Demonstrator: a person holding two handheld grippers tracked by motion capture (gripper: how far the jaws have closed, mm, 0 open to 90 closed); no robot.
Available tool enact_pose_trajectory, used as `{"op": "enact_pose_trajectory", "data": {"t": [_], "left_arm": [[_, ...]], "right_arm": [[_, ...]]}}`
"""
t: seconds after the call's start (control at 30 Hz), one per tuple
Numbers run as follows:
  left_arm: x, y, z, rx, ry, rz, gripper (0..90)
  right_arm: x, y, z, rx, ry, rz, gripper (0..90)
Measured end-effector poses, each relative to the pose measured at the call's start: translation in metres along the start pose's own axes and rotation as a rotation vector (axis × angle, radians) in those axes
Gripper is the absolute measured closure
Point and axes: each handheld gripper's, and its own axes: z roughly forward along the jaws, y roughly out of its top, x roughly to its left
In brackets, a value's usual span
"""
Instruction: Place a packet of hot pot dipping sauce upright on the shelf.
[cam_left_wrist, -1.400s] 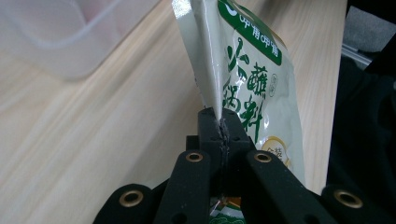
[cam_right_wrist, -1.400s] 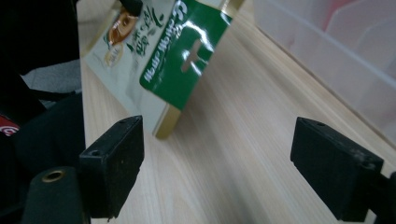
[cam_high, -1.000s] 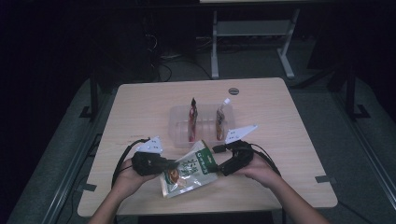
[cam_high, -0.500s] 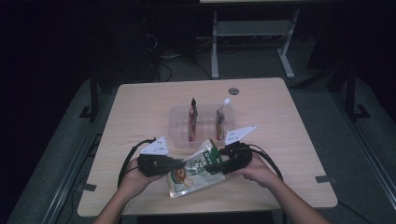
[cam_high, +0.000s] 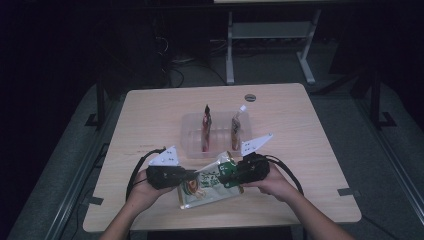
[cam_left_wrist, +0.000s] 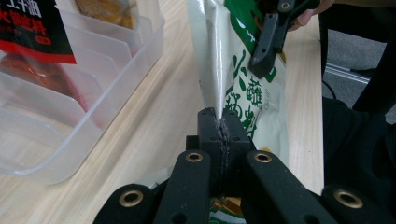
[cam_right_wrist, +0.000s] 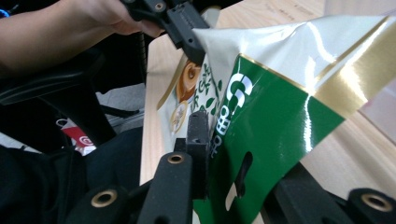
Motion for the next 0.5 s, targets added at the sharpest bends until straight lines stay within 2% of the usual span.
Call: {"op": "enact_pose_trajectory", "data": {"t": [0.1, 0.27, 0.37, 0.5], "left_arm": [[0.0003, 0.0005, -0.0008, -0.006, 0.002, 0.007, 89.4], [0.0025, -0.0001, 0.0004, -0.011, 0.016, 0.008, 88.6], [0.0036, 0.0001, 0.0000, -0.004, 0.029, 0.012, 83.2], [0.0037, 0.0017, -0.0091, -0.035, 0.070, 0.002, 70.8]], "right_arm": [[0.0017, 0.0002, 0.0000, 0.001, 0.009, -0.009, 87.3], [0.0037, 0.0013, 0.0000, -0.005, 0.016, -0.029, 89.2], [0.0043, 0.0022, -0.0017, -0.011, 0.000, -0.042, 89.9], [0.0052, 0.0040, -0.0059, -0.031, 0.011, -0.042, 90.0]]}}
